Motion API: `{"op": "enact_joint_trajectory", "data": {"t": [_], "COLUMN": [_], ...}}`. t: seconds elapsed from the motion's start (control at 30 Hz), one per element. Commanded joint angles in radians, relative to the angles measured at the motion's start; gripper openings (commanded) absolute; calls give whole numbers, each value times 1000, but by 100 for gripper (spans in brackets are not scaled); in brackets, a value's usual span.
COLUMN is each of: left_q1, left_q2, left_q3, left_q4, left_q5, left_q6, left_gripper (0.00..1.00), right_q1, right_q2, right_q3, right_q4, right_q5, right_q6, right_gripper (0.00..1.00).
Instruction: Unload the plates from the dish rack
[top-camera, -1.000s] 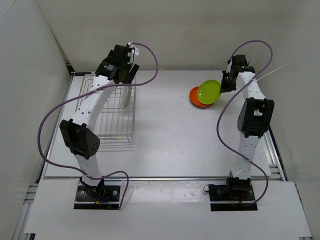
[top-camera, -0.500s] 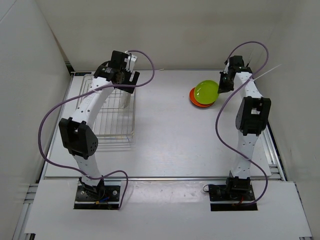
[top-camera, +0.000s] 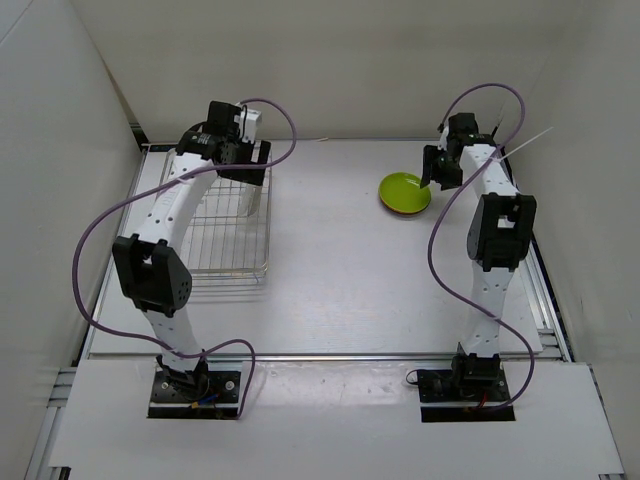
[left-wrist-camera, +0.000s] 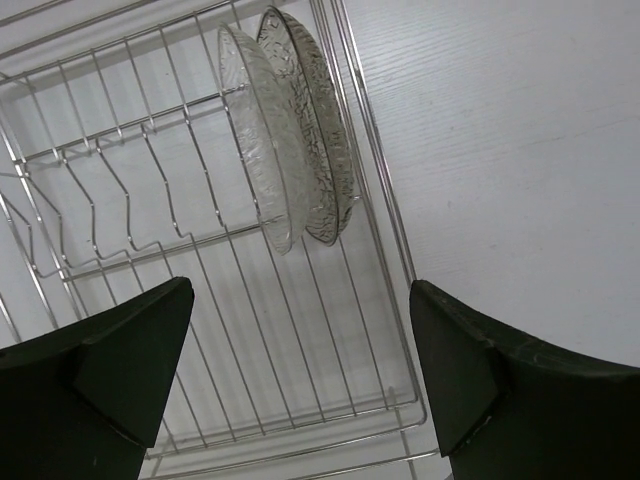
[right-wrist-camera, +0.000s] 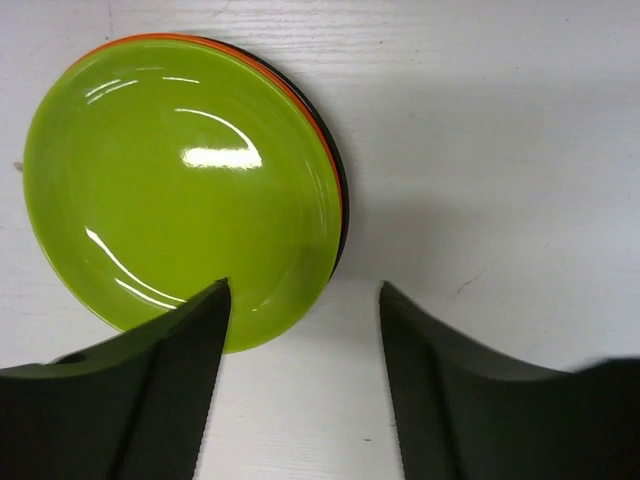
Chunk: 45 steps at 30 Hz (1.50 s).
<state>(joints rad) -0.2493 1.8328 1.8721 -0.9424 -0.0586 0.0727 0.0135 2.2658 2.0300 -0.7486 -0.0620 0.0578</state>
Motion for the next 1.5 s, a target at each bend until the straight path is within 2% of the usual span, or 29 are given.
{"op": "enact_joint_trajectory", "data": {"t": [0.0, 0.1, 0.13, 0.4, 0.63, 1.0, 1.1, 1.27, 1.3, 1.33, 1.47], "left_q1": [19, 38, 38, 108, 151, 151, 151, 142, 142, 133, 133], "left_q2": [-38, -27, -17, 40, 103, 155, 155, 177, 186, 186, 186], "left_q3": [-4, 19, 19, -10, -1, -1, 9, 9, 9, 9, 18], "left_q4": [2, 2, 2, 50, 83, 94, 94, 94, 94, 94, 85], "left_q5": [98, 135, 135, 193, 206, 229, 229, 230, 230, 239, 240], "left_q6": [-46, -60, -70, -88, -88, -88, -88, -97, -97, -97, -97], "left_gripper": [100, 100, 99, 92, 86, 84, 74, 47, 47, 41, 30], "right_q1": [-4, -4, -4, 5, 48, 78, 78, 78, 78, 78, 78], "right_q2": [-93, -182, -240, -472, -502, -558, -558, -568, -568, -568, -568], "right_q3": [-8, -54, -72, -244, -197, -197, -197, -206, -206, -206, -206], "right_q4": [-24, -46, -46, -37, -89, -98, -98, -98, -98, -98, -98], "right_q5": [19, 19, 7, -104, -133, -165, -177, -187, -187, -177, -167], "right_q6": [-21, -30, -30, -41, -41, -30, -21, -21, -21, -21, -21], "right_gripper": [68, 88, 100, 100, 98, 96, 96, 96, 96, 96, 96]}}
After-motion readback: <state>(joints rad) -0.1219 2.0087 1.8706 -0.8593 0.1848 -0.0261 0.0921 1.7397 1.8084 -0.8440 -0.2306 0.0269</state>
